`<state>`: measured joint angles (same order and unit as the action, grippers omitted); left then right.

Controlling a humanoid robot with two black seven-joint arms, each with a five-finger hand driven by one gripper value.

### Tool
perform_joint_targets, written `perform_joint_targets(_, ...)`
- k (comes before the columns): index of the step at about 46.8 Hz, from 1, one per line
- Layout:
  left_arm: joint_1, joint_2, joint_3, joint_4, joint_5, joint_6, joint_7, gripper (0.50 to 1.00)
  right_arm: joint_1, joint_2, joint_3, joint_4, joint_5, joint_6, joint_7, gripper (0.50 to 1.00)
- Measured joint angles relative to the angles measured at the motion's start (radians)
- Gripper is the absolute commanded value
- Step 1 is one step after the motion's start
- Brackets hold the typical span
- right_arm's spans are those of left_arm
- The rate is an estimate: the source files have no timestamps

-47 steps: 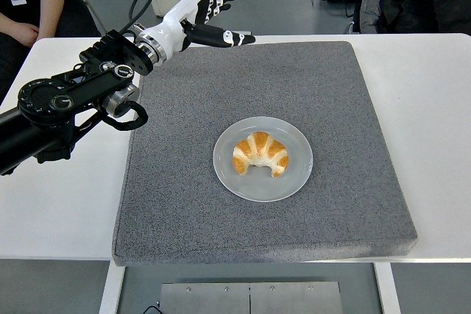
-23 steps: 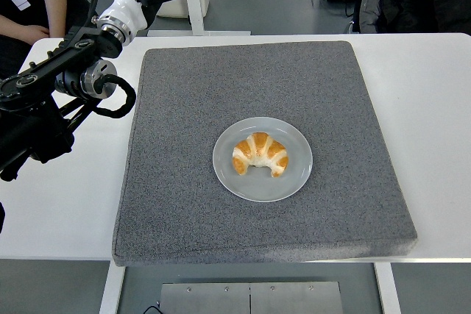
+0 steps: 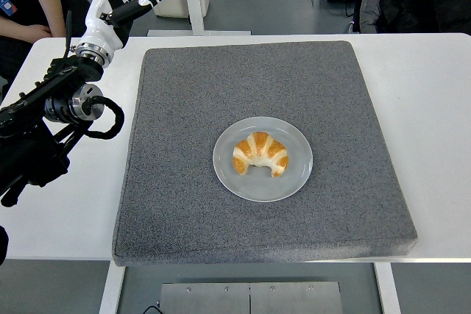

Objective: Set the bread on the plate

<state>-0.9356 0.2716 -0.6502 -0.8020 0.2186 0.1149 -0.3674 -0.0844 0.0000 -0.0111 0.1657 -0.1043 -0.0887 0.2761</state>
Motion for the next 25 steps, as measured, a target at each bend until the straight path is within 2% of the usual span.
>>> perform_joint_targets(25, 0.034, -0.017, 0.003, 0.01, -0.038, 0.014, 0.01, 0.972, 0.002, 0.0, 0.0, 0.0, 0.0, 0.001, 0.0, 1.0)
